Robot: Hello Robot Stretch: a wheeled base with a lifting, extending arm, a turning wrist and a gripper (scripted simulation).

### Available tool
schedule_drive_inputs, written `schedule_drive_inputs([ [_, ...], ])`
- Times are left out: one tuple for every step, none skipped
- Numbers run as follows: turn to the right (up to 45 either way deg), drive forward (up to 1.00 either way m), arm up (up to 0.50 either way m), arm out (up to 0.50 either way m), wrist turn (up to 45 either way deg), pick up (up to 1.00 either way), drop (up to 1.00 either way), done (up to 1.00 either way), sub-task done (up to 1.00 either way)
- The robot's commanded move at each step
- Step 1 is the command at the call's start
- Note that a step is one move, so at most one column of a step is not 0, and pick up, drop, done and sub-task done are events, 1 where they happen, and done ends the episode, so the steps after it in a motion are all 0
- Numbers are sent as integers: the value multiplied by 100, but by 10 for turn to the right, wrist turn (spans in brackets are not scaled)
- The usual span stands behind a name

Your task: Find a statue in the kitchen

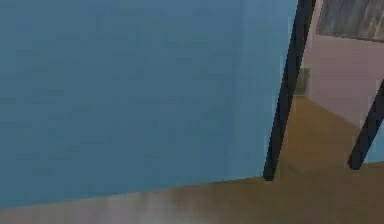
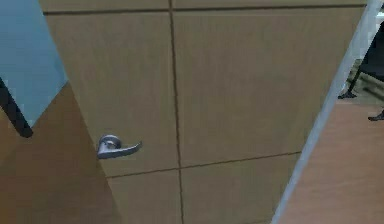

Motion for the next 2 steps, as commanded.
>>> schedule_drive_inputs([
  [0, 35, 0, 0, 0, 0, 0, 0, 0],
  [450, 0, 0, 0, 0, 0, 0, 0, 0],
])
